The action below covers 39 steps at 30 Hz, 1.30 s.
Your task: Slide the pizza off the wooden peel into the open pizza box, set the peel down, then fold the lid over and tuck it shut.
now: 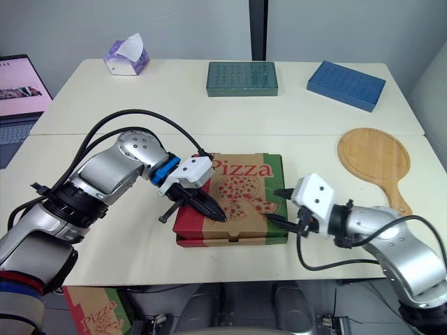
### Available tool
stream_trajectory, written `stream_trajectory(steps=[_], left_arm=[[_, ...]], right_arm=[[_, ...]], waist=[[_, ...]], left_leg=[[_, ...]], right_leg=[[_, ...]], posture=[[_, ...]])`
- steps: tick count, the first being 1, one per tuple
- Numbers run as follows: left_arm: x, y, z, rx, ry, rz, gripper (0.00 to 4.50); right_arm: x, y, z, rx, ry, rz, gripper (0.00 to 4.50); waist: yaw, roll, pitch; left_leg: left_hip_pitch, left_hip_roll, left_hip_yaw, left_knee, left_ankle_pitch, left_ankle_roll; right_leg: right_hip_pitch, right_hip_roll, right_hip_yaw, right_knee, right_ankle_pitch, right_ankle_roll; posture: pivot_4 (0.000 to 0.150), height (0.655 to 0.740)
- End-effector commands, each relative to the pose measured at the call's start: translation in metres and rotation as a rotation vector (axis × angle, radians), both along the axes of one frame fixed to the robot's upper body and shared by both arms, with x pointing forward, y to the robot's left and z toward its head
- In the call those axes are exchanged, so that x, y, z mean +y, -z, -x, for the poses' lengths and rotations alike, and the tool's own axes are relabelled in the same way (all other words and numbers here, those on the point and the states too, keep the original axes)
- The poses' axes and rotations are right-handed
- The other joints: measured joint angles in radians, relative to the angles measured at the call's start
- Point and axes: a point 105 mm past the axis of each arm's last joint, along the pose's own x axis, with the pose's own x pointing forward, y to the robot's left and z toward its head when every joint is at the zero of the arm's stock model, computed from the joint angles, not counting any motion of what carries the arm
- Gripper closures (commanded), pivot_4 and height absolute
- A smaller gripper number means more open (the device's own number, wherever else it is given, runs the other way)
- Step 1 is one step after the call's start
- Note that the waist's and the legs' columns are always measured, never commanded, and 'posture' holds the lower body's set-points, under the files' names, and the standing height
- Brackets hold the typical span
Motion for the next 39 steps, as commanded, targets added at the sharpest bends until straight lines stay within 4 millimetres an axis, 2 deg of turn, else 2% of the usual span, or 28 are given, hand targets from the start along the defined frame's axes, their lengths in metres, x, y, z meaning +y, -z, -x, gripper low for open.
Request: stream_trajectory(steps=[1, 4, 5, 10, 14, 17, 21, 28, 34, 39], left_arm=[[0.002, -0.019, -0.005, -0.047, -0.023, 0.058, 4.50], [0.006, -0.037, -0.008, -0.087, -0.053, 0.115, 4.50], [0.011, -0.044, -0.010, -0.108, -0.072, 0.122, 4.50], [0.054, -0.058, -0.007, -0.159, -0.192, 0.063, 4.50], [0.093, -0.043, 0.009, -0.136, -0.282, -0.053, 4.50], [0.107, -0.026, 0.019, -0.100, -0.327, -0.095, 4.50], [0.109, -0.009, 0.028, -0.093, -0.358, -0.105, 4.50], [0.093, 0.006, 0.027, -0.120, -0.401, -0.050, 4.50], [0.087, 0.012, 0.023, -0.164, -0.384, -0.053, 4.50], [0.081, 0.008, 0.019, -0.177, -0.397, -0.013, 4.50]], right_arm=[[0.011, 0.004, 0.004, -0.036, -0.061, 0.024, 3.36], [0.014, 0.007, 0.005, -0.033, -0.081, 0.026, 4.35], [0.014, 0.008, 0.004, -0.035, -0.086, 0.029, 4.44], [0.014, 0.010, 0.004, -0.041, -0.103, 0.038, 4.44], [0.013, 0.012, 0.004, -0.043, -0.112, 0.045, 4.44], [0.012, 0.011, 0.004, -0.043, -0.116, 0.042, 4.44], [0.012, 0.011, 0.004, -0.042, -0.123, 0.045, 4.44], [0.010, 0.011, 0.003, -0.043, -0.128, 0.052, 4.44], [0.010, 0.011, 0.003, -0.048, -0.131, 0.058, 4.44], [0.009, 0.011, 0.002, -0.050, -0.128, 0.060, 4.44]], waist=[[0.000, 0.000, 0.000], [0.000, 0.000, 0.000], [-0.001, 0.000, 0.000], [-0.012, 0.000, 0.000], [-0.019, 0.000, 0.000], [-0.018, 0.000, 0.000], [-0.006, 0.000, 0.001], [0.000, 0.000, 0.001], [0.001, 0.000, 0.001], [0.001, -0.001, 0.001]], left_leg=[[0.000, 0.000, 0.000, 0.000, 0.000, 0.000], [0.000, 0.000, 0.000, 0.000, 0.000, 0.000], [0.000, 0.000, 0.000, 0.000, 0.000, 0.000], [0.000, 0.001, 0.000, -0.001, 0.000, 0.000], [0.001, 0.001, 0.000, -0.002, 0.000, 0.000], [0.001, 0.001, 0.000, -0.002, 0.000, 0.000], [0.000, 0.001, 0.000, -0.002, 0.000, 0.000], [0.001, 0.001, 0.000, -0.002, 0.000, 0.000], [0.001, 0.001, 0.000, -0.002, 0.000, 0.000], [0.000, 0.001, 0.000, -0.002, 0.000, 0.000]], right_leg=[[0.000, 0.000, 0.000, 0.000, 0.000, 0.000], [0.000, 0.000, 0.000, 0.000, 0.000, 0.000], [0.000, 0.000, 0.000, 0.000, 0.000, 0.000], [-0.001, 0.000, 0.000, 0.000, 0.000, 0.000], [-0.001, 0.000, 0.000, 0.000, 0.000, -0.001], [-0.001, 0.000, 0.000, 0.000, -0.001, -0.001], [-0.001, 0.000, -0.001, 0.000, -0.001, -0.001], [-0.001, 0.000, 0.000, 0.000, -0.001, -0.002], [-0.001, 0.000, 0.000, 0.000, -0.001, -0.002], [-0.001, 0.000, 0.000, 0.000, -0.001, -0.002]], posture=[[0.150, 0.7400], [0.150, 0.7400], [0.150, 0.7400], [0.150, 0.7400], [0.150, 0.7400], [0.150, 0.7400], [0.150, 0.7400], [0.150, 0.7400], [0.150, 0.7400], [0.150, 0.7400]])
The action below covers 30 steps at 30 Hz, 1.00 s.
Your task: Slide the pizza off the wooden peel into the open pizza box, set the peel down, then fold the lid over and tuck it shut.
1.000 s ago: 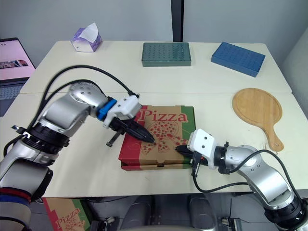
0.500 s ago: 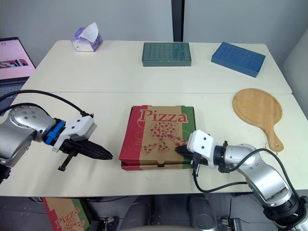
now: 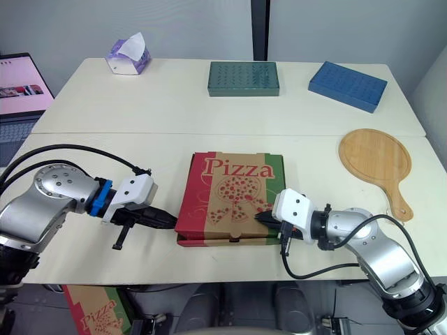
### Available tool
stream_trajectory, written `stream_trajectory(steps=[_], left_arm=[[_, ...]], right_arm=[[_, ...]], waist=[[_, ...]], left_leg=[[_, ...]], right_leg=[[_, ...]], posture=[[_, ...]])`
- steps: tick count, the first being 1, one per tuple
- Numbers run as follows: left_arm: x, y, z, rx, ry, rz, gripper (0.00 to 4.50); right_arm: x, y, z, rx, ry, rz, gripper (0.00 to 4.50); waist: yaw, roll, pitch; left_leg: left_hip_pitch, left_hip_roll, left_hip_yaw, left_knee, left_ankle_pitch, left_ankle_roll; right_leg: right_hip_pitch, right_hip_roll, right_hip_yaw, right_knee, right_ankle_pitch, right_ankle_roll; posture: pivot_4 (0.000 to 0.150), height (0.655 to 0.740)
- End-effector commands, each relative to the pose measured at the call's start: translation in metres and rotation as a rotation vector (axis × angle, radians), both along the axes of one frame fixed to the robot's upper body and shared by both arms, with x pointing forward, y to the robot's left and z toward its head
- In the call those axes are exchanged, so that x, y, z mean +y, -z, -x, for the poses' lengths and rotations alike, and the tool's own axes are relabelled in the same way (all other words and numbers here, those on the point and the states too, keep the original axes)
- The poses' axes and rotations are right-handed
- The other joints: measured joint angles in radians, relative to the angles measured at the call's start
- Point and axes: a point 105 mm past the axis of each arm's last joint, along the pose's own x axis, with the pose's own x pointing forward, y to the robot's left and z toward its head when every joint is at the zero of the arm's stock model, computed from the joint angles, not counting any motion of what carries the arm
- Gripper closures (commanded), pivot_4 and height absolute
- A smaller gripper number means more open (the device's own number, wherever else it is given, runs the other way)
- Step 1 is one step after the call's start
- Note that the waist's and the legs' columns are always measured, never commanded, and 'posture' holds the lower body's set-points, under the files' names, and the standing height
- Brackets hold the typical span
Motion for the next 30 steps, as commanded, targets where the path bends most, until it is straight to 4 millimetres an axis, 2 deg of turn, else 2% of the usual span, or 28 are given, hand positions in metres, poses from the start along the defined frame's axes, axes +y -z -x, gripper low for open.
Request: stream_trajectory(steps=[1, 6, 9, 11, 14, 18, 21, 25, 27, 30], left_arm=[[-0.003, -0.013, -0.004, -0.066, -0.001, 0.017, 4.50], [0.013, -0.016, -0.004, -0.049, -0.051, -0.006, 4.50], [0.024, -0.031, -0.003, -0.022, -0.101, 0.020, 4.50], [0.022, -0.041, 0.000, -0.006, -0.110, 0.062, 4.50], [0.007, -0.048, 0.000, -0.012, -0.126, 0.139, 4.50], [-0.006, -0.019, 0.002, 0.010, -0.168, 0.133, 4.50], [-0.006, 0.005, 0.000, 0.023, -0.218, 0.103, 4.50], [-0.002, 0.025, -0.002, 0.036, -0.254, 0.081, 4.50], [-0.002, 0.024, -0.001, 0.043, -0.255, 0.112, 4.50], [0.003, 0.005, -0.006, 0.045, -0.322, 0.209, 4.50]], right_arm=[[-0.001, -0.005, 0.001, -0.027, -0.014, -0.002, 4.44], [-0.002, -0.005, 0.000, -0.029, -0.012, 0.005, 4.44], [-0.003, -0.003, -0.001, -0.036, -0.015, 0.024, 4.44], [-0.004, -0.001, -0.002, -0.042, -0.015, 0.039, 4.44], [-0.006, 0.003, -0.003, -0.052, -0.015, 0.067, 4.44], [-0.005, 0.007, -0.005, -0.067, -0.021, 0.094, 4.44], [-0.007, 0.010, -0.005, -0.075, -0.023, 0.117, 4.44], [-0.012, 0.016, -0.006, -0.089, -0.026, 0.154, 4.44], [-0.012, 0.011, -0.007, -0.110, -0.026, 0.133, 4.44], [-0.015, -0.007, -0.014, -0.150, 0.039, 0.034, 4.44]], waist=[[0.000, 0.000, 0.000], [-0.001, 0.000, 0.000], [-0.001, 0.000, 0.000], [-0.001, 0.000, 0.000], [0.000, 0.000, 0.000], [-0.001, 0.000, 0.000], [-0.004, 0.000, 0.000], [-0.001, 0.000, 0.000], [0.000, 0.000, -0.001], [0.000, 0.000, -0.001]], left_leg=[[0.000, 0.000, 0.000, 0.000, 0.000, 0.000], [0.000, 0.000, 0.000, 0.000, 0.000, 0.000], [0.000, 0.000, 0.000, 0.000, 0.000, 0.000], [0.000, 0.000, 0.000, 0.000, 0.000, 0.000], [0.000, 0.000, 0.000, 0.000, 0.000, 0.000], [0.000, 0.000, 0.000, 0.000, 0.000, 0.000], [0.001, 0.000, 0.000, -0.001, 0.000, 0.000], [0.002, 0.000, 0.000, 0.000, 0.000, 0.000], [0.002, 0.000, 0.000, 0.000, 0.000, 0.000], [0.002, 0.000, 0.000, 0.000, 0.000, 0.000]], right_leg=[[0.000, 0.000, 0.000, 0.000, 0.000, 0.000], [0.000, 0.000, 0.000, 0.000, 0.000, 0.000], [0.000, 0.000, 0.000, 0.000, 0.000, 0.000], [0.000, 0.000, 0.000, 0.000, 0.000, 0.000], [0.000, 0.000, 0.000, 0.000, 0.000, 0.000], [0.000, 0.000, 0.000, -0.001, 0.000, 0.000], [0.000, 0.000, 0.000, 0.000, 0.000, 0.000], [0.001, 0.000, 0.000, 0.000, 0.000, 0.000], [0.002, 0.000, 0.000, 0.000, 0.000, 0.000], [0.002, 0.000, 0.000, 0.000, 0.000, 0.000]], posture=[[0.150, 0.7400], [0.150, 0.7400], [0.150, 0.7400], [0.150, 0.7400], [0.150, 0.7400], [0.150, 0.7400], [0.150, 0.7400], [0.150, 0.7400], [0.150, 0.7400], [0.150, 0.7400]])
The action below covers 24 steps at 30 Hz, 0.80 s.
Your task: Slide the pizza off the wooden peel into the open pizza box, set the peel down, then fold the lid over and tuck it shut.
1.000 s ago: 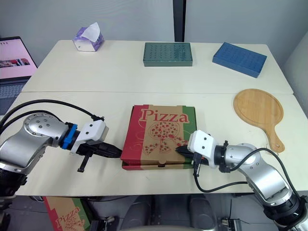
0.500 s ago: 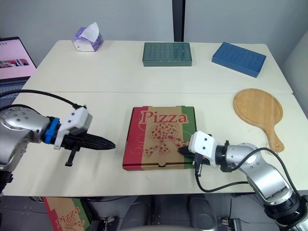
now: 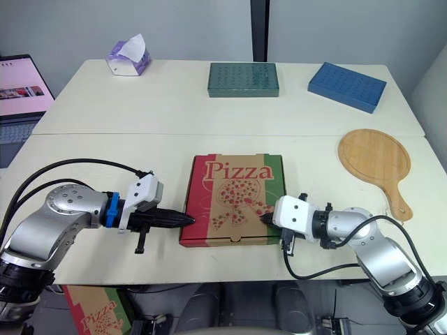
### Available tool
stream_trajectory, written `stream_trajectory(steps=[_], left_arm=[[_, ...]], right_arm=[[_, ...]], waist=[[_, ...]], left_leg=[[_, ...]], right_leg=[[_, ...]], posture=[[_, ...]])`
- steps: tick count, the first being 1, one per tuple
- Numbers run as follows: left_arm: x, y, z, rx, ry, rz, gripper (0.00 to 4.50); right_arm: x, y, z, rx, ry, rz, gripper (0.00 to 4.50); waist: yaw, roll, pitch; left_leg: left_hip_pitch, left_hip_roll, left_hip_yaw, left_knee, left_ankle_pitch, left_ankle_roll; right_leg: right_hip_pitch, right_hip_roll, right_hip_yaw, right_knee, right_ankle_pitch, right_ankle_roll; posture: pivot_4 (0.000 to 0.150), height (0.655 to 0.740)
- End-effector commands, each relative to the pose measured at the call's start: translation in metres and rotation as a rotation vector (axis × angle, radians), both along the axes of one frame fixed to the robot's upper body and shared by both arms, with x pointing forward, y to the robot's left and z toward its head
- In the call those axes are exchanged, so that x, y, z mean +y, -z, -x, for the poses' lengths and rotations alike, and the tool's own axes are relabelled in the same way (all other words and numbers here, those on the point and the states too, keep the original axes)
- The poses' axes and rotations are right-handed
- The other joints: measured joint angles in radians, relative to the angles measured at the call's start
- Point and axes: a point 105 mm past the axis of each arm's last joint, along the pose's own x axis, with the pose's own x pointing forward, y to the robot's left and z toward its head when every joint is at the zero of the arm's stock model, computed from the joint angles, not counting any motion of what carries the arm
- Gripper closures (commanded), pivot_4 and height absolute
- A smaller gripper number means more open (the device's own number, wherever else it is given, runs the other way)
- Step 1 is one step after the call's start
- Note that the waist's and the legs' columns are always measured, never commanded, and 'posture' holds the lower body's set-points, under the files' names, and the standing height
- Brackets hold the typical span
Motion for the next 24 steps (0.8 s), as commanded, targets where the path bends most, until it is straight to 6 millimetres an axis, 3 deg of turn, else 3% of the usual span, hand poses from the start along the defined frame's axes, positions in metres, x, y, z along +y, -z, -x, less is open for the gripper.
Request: stream_trajectory(steps=[1, 5, 9, 13, 16, 20, 24], left_arm=[[0.016, -0.015, -0.010, 0.004, -0.133, 0.072, 4.50], [0.038, -0.031, -0.029, -0.053, -0.339, 0.151, 4.50], [0.046, -0.018, -0.041, -0.094, -0.454, 0.120, 4.50], [0.037, -0.001, -0.041, -0.056, -0.442, 0.100, 4.50], [0.023, 0.009, -0.046, -0.039, -0.420, 0.116, 4.50], [0.010, 0.009, -0.052, -0.046, -0.391, 0.135, 4.50], [0.010, 0.009, -0.054, -0.043, -0.388, 0.139, 4.50]], right_arm=[[-0.012, -0.024, -0.013, -0.065, 0.101, -0.110, 4.44], [-0.046, -0.039, -0.042, -0.164, 0.310, -0.132, 4.44], [-0.071, -0.015, -0.051, -0.123, 0.397, -0.012, 4.44], [-0.067, 0.001, -0.042, -0.063, 0.342, 0.030, 4.44], [-0.047, 0.001, -0.024, 0.005, 0.234, -0.015, 4.44], [-0.040, -0.001, -0.013, 0.050, 0.178, -0.021, 4.44], [-0.040, -0.002, -0.012, 0.050, 0.178, -0.016, 4.44]], waist=[[0.000, 0.000, 0.000], [0.000, 0.000, 0.000], [0.000, 0.000, 0.000], [0.000, 0.000, 0.001], [0.000, 0.000, 0.001], [0.000, 0.000, 0.001], [0.000, 0.000, 0.001]], left_leg=[[0.000, 0.000, 0.000, 0.000, 0.000, 0.000], [-0.001, 0.000, 0.000, 0.000, 0.000, 0.000], [-0.001, 0.000, 0.000, 0.000, 0.000, 0.000], [-0.001, 0.000, 0.000, -0.001, 0.000, 0.000], [-0.001, 0.000, 0.000, -0.001, 0.000, 0.000], [-0.001, 0.000, 0.000, -0.001, 0.000, 0.000], [-0.001, 0.000, 0.000, -0.001, 0.000, 0.000]], right_leg=[[0.000, 0.000, 0.000, 0.000, 0.000, 0.000], [-0.001, 0.000, 0.000, 0.001, 0.000, 0.000], [-0.001, 0.000, 0.000, 0.000, 0.000, 0.000], [-0.001, 0.000, 0.000, 0.000, 0.002, -0.004], [-0.001, 0.000, 0.000, 0.000, 0.002, -0.004], [-0.001, 0.000, 0.000, 0.000, 0.002, -0.003], [-0.001, 0.000, 0.000, 0.000, 0.002, -0.003]], posture=[[0.150, 0.7400], [0.150, 0.7400], [0.150, 0.7400], [0.150, 0.7400], [0.150, 0.7400], [0.150, 0.7400], [0.150, 0.7400]])
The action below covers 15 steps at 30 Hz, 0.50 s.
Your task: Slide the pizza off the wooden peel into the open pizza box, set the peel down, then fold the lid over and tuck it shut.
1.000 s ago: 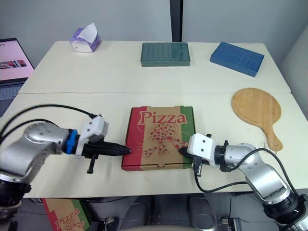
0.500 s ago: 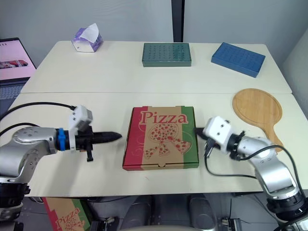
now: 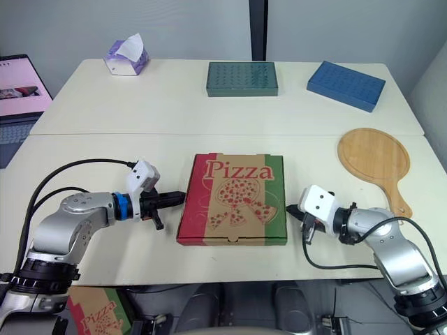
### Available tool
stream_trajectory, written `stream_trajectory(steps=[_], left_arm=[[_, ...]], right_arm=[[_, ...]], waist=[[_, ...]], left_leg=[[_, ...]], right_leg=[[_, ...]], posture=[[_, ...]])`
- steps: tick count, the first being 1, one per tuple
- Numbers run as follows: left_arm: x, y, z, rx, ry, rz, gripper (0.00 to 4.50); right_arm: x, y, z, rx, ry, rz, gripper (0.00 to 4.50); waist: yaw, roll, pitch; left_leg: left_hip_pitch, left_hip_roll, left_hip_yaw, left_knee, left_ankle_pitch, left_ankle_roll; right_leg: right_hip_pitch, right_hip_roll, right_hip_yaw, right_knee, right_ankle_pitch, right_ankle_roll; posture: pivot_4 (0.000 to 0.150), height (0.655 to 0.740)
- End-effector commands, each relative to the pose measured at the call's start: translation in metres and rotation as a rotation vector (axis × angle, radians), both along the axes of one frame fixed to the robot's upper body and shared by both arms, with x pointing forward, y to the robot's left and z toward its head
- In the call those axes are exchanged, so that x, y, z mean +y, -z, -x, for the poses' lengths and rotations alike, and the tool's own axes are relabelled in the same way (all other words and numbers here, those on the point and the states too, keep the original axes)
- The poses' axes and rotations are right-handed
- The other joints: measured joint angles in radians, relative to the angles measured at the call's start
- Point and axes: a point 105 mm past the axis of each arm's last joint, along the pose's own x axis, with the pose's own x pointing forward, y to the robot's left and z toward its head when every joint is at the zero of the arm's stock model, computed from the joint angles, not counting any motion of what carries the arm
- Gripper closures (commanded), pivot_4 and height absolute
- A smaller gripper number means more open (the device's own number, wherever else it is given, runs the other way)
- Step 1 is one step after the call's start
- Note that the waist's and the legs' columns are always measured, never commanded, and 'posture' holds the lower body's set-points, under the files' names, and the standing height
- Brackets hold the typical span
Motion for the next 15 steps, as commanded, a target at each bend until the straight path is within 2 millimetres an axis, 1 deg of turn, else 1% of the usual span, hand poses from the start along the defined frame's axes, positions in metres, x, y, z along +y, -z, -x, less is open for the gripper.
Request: stream_trajectory(steps=[1, 5, 8, 11, 12, 15], left_arm=[[-0.007, -0.008, -0.001, -0.028, 0.042, 0.015, 4.50], [-0.001, -0.008, 0.006, -0.017, 0.047, 0.005, 4.50], [0.016, -0.012, 0.012, -0.014, 0.005, -0.017, 4.50], [0.044, -0.018, 0.020, -0.023, -0.073, -0.045, 4.50], [0.056, -0.020, 0.025, -0.029, -0.096, -0.077, 4.50], [0.078, -0.024, 0.040, -0.062, -0.130, -0.109, 4.50]], right_arm=[[0.006, -0.012, 0.004, -0.034, -0.034, -0.021, 4.44], [-0.003, -0.011, 0.000, -0.052, 0.003, 0.004, 4.44], [-0.014, -0.020, -0.003, -0.081, 0.039, -0.011, 4.44], [-0.036, -0.029, -0.005, -0.115, 0.085, 0.004, 4.44], [-0.047, -0.032, -0.005, -0.129, 0.101, 0.023, 4.44], [-0.077, -0.037, -0.001, -0.153, 0.123, 0.072, 4.44]], waist=[[0.000, 0.000, 0.000], [0.000, 0.000, 0.000], [-0.002, 0.000, 0.000], [-0.001, 0.000, 0.000], [-0.001, 0.000, 0.000], [0.000, 0.000, 0.000]], left_leg=[[0.000, 0.000, 0.000, 0.000, 0.000, 0.000], [0.000, 0.000, 0.000, 0.000, 0.000, 0.000], [0.000, 0.000, 0.000, -0.001, 0.000, 0.000], [0.000, 0.000, 0.000, -0.001, 0.000, 0.000], [0.000, 0.000, 0.000, -0.001, 0.000, 0.000], [0.000, 0.000, 0.001, -0.002, 0.000, 0.000]], right_leg=[[0.000, 0.000, 0.000, 0.000, 0.000, 0.000], [0.000, 0.000, 0.000, 0.000, 0.000, 0.000], [0.000, 0.000, 0.000, -0.001, 0.000, 0.000], [-0.001, 0.000, 0.000, -0.001, 0.000, 0.000], [0.000, 0.000, 0.000, -0.001, 0.000, 0.000], [0.000, -0.001, 0.000, -0.002, -0.001, 0.000]], posture=[[0.150, 0.7400], [0.150, 0.7400], [0.150, 0.7400], [0.150, 0.7400], [0.150, 0.7400], [0.150, 0.7400]])
